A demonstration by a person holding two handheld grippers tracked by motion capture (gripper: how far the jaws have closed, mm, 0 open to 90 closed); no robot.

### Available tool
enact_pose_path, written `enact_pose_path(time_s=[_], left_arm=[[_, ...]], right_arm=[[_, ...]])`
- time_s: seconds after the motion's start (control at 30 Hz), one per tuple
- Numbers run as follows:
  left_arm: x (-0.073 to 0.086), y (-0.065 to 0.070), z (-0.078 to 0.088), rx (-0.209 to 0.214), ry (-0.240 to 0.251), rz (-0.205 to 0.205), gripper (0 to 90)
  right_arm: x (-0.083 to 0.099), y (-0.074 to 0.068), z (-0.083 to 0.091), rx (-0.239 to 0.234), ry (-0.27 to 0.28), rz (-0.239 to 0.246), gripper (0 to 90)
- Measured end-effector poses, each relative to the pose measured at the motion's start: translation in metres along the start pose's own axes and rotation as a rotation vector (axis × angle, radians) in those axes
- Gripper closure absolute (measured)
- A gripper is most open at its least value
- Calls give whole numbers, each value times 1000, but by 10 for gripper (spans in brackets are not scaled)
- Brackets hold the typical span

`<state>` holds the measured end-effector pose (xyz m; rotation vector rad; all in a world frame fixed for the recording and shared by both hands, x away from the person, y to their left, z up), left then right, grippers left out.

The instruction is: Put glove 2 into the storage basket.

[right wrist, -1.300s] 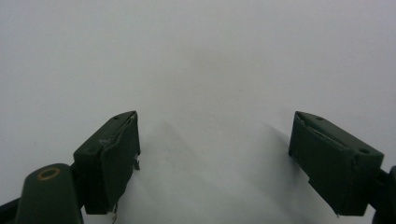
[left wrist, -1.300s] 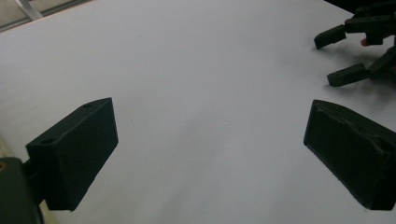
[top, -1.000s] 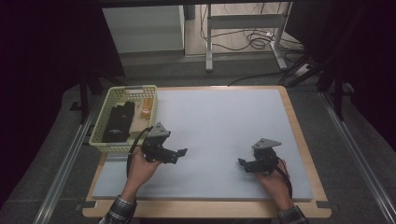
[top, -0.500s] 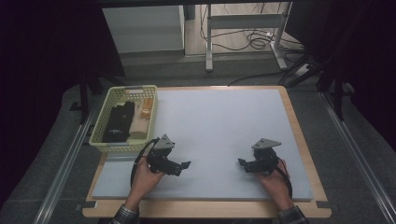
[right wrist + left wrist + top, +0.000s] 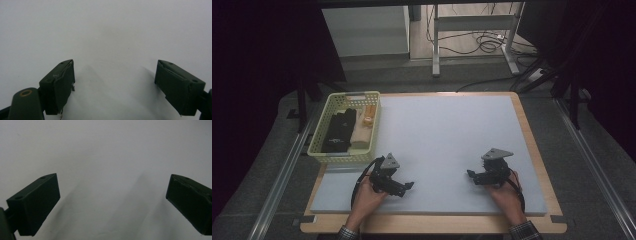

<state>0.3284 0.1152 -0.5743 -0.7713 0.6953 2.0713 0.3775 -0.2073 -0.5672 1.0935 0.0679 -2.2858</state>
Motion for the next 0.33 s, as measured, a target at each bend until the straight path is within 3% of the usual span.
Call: enact_pose_path(time_s=[0.1, 0.33], left_arm=[[7, 0, -7, -26, -48, -14, 0], [8, -1, -8, -24, -49, -7, 0]], right_arm=[[0, 0, 0, 0, 0, 0, 160], [0, 0, 0, -1, -1, -1, 160]])
Point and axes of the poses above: each handheld gripper's, and its own axes: z roughly backward along the jaws, x roughly out of its underside, y roughly to its right, the point moved 5 cm from there along -z, roughly forward along the jaws, and after that the axes turned 12 degrees about x, right-handed, at the moved point
